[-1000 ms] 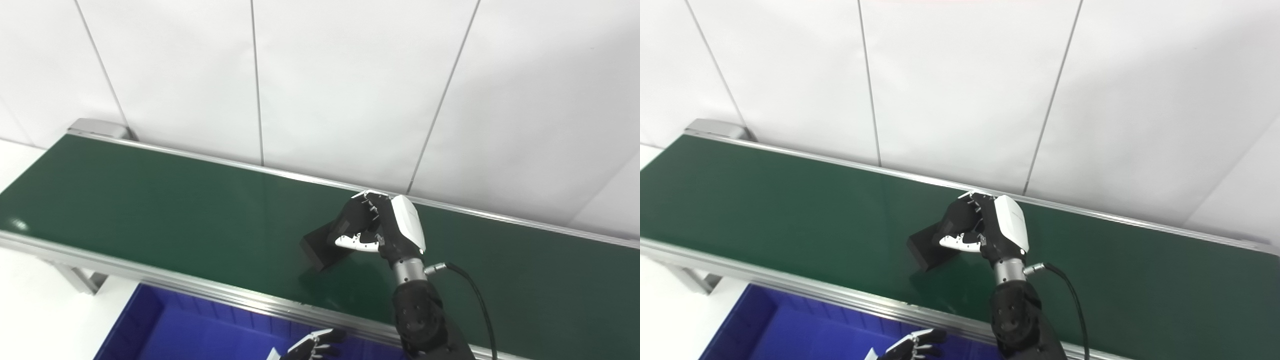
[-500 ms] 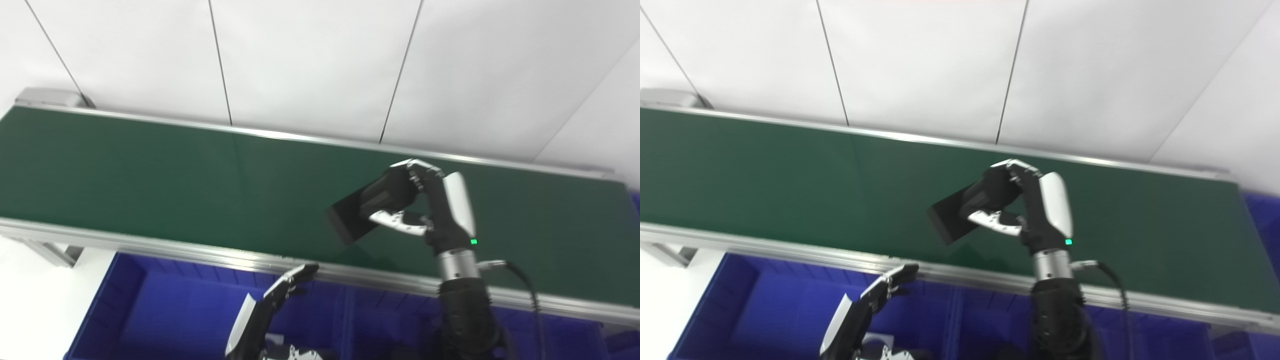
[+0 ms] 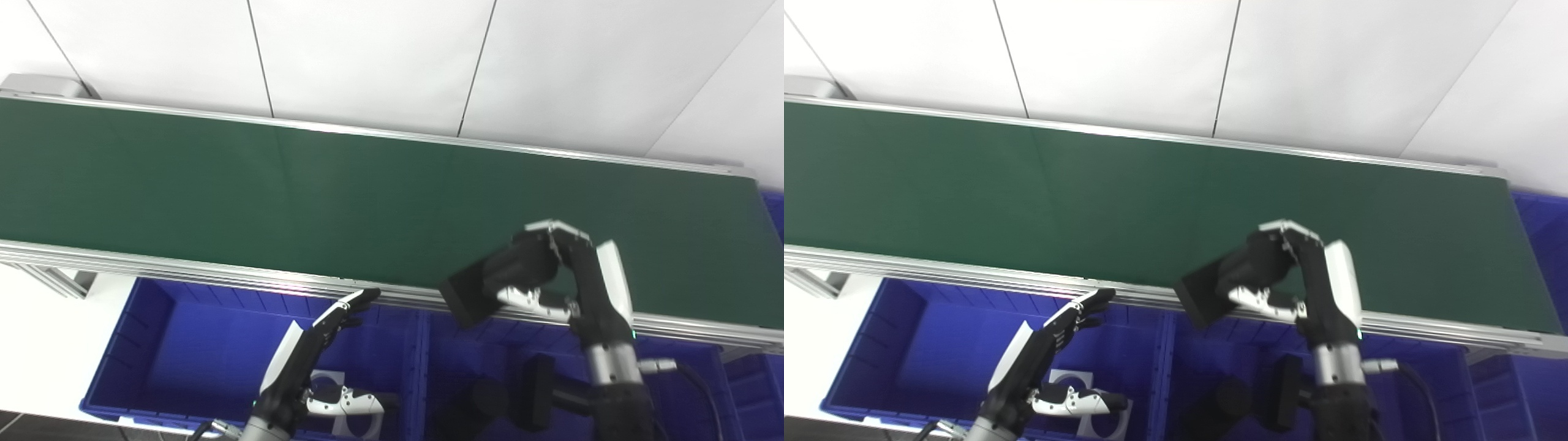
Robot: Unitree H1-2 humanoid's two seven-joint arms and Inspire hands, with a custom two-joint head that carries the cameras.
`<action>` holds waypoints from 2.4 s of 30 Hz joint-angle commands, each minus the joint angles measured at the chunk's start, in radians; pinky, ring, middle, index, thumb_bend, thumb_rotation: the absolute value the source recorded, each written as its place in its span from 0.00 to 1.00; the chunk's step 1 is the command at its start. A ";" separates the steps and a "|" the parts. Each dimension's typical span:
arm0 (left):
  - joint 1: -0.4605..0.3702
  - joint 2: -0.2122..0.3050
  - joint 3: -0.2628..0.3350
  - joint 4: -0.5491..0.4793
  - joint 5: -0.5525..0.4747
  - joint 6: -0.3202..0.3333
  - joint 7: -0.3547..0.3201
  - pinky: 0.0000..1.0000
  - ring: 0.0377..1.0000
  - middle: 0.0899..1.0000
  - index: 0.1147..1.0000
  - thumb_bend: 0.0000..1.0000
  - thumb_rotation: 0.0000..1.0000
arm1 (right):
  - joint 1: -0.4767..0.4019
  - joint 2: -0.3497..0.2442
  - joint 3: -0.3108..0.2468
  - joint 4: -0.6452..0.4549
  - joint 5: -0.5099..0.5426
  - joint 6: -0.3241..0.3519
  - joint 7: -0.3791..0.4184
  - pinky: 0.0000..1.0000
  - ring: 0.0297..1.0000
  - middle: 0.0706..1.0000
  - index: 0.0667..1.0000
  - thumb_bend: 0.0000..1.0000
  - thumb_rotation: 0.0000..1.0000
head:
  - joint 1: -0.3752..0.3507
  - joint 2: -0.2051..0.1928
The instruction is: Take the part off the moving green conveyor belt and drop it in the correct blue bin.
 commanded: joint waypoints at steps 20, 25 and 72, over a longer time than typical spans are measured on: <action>-0.212 0.267 0.113 0.021 -0.257 0.149 -0.327 0.74 0.87 0.91 0.89 0.83 0.24 | 0.100 -0.046 -0.040 0.071 0.073 -0.221 -0.027 0.39 0.39 0.46 0.49 0.51 0.00 | 0.000 -0.024; -0.202 0.260 0.107 0.041 -0.219 0.109 -0.324 0.70 0.83 0.88 0.87 0.84 0.24 | 0.125 -0.081 -0.035 0.096 0.088 -0.238 -0.004 0.37 0.39 0.48 0.47 0.51 0.00 | 0.001 -0.029; 0.024 -0.083 0.072 0.196 -0.006 -0.260 0.002 0.87 0.92 0.95 0.96 0.86 0.30 | 0.242 -0.008 -0.096 0.303 -0.022 -0.398 -0.217 0.88 0.98 0.99 0.95 0.70 0.53 | -0.040 -0.043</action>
